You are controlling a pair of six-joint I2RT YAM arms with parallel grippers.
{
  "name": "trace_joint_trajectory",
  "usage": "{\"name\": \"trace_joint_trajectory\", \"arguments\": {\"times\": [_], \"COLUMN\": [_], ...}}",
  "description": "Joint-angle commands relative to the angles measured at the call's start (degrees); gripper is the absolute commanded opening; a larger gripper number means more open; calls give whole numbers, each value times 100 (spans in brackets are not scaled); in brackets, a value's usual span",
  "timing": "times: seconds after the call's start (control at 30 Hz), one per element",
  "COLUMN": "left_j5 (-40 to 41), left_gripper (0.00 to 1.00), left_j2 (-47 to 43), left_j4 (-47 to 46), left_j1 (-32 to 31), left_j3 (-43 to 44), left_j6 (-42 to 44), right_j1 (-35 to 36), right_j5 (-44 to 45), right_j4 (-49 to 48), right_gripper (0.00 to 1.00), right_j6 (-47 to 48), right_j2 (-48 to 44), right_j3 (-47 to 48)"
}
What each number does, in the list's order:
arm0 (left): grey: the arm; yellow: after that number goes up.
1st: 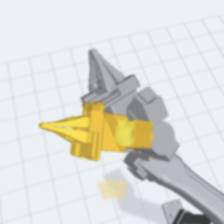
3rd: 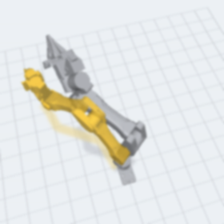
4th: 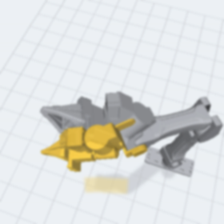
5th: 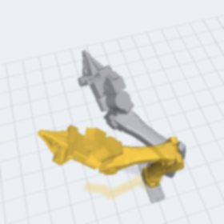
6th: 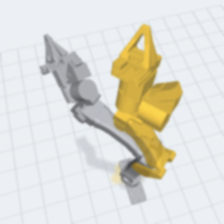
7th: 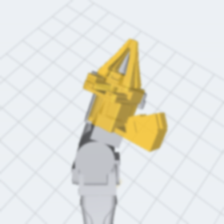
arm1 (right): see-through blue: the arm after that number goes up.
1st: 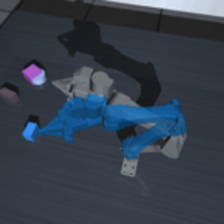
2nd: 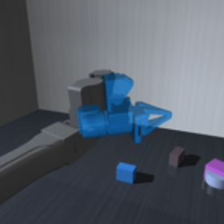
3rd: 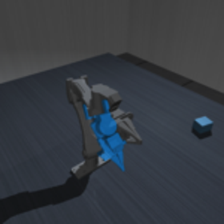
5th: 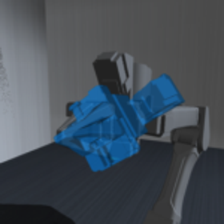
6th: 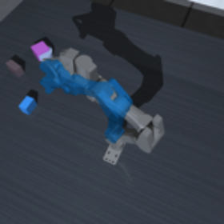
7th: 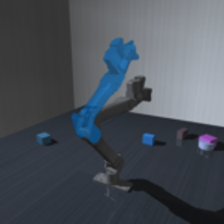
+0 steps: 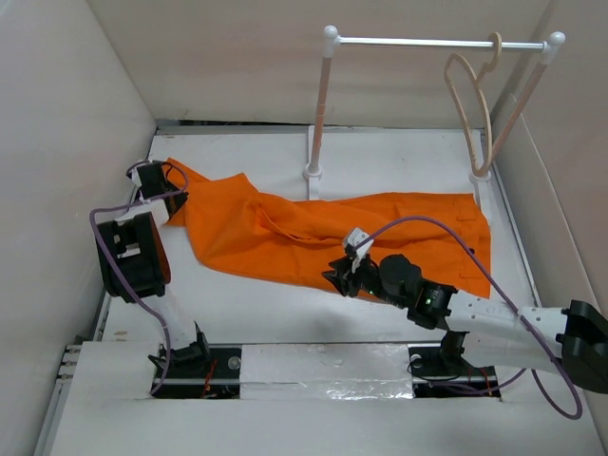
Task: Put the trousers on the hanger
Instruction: Fold the trousers at the center of the board.
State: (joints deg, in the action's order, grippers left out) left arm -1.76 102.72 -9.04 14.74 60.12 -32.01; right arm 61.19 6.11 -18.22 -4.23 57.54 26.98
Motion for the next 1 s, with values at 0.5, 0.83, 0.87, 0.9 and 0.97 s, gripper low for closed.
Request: {"name": "trace_joint_trajectory", "arguments": {"times": [0.5, 0.83, 0.87, 0.9, 0.97], "left_j5": [3391, 3587, 3560, 3525, 3446], "left_gripper": [0, 0, 0, 0, 0], "left_j2": [-4152, -6235, -6324, -6386, -6685], "left_j4": [2477, 3400, 3409, 3409, 3268], "left_j1": [90, -234, -296, -357, -472], "left_j3": [-24, 922, 1010, 1159, 1213], "left_j6": [-561, -745, -737, -719, -587], "right_j1": [-3787, -6493, -6671, -6847, -7278], "right_j5": [339, -646, -637, -637, -637], "right_j4": [1496, 2330, 2375, 2402, 2402], "right_gripper": [85, 87, 87, 87, 87], "right_j6": [-957, -721, -633, -571, -517], "right_j2": [-2150, -2546, -2450, -2371, -2125], "right_j3": [-958, -1099, -994, -941, -844]}}
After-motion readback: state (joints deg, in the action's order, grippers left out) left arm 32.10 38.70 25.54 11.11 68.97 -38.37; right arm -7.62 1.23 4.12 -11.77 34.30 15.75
